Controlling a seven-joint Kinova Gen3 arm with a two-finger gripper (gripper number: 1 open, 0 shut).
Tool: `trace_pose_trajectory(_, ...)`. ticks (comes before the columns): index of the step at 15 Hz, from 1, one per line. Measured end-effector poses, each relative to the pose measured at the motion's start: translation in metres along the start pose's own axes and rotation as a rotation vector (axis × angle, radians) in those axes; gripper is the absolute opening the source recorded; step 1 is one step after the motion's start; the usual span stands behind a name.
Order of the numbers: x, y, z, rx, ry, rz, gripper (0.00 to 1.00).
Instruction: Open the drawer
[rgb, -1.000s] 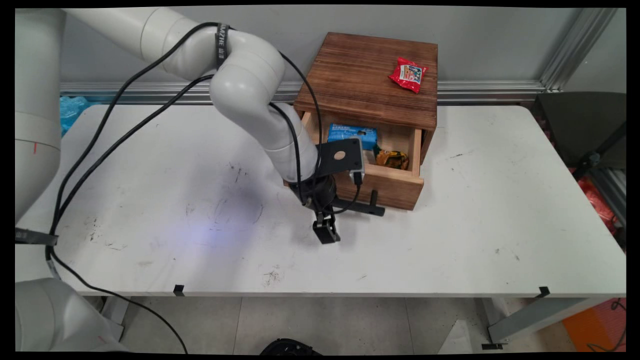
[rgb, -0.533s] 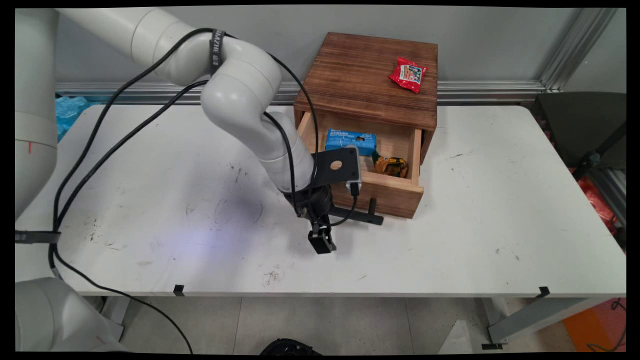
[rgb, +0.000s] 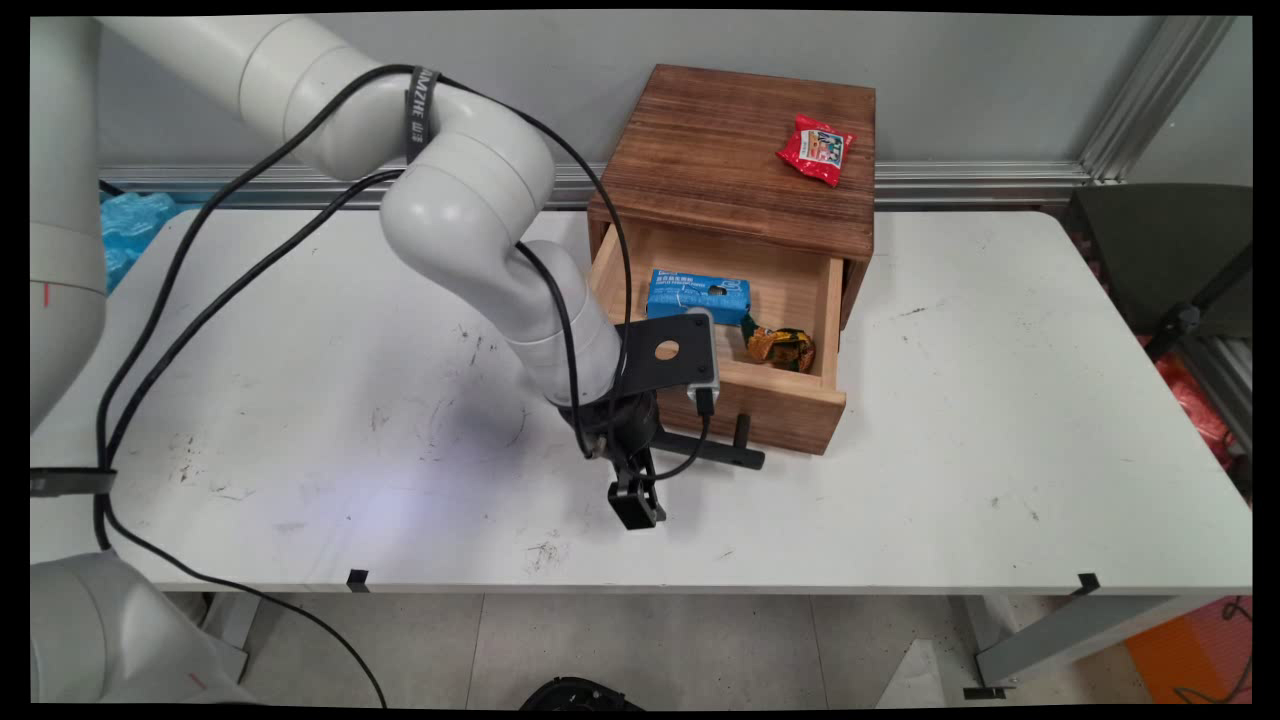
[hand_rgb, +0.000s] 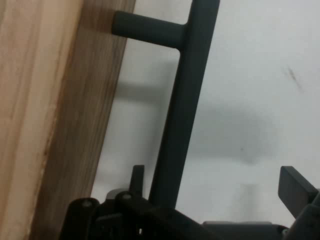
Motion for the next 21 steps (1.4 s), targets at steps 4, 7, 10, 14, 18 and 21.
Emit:
trace_pose_trajectory(4,-0.001,0.013,-0.003,-0.007,-0.003,-0.001,1.0)
trace_pose_trajectory(7,-0.002,0.021,-0.005,-0.013,-0.006,-0.003,1.0)
trace_pose_trajectory(10,-0.004,0.031,-0.007,-0.023,-0.009,-0.005,1.0)
trace_pose_trajectory(14,-0.007,0.043,-0.009,-0.036,-0.013,-0.008,1.0)
trace_pose_trajectory(18,-0.009,0.053,-0.011,-0.049,-0.014,-0.014,1.0)
trace_pose_trajectory(21,-0.01,0.059,-0.01,-0.056,-0.014,-0.018,1.0)
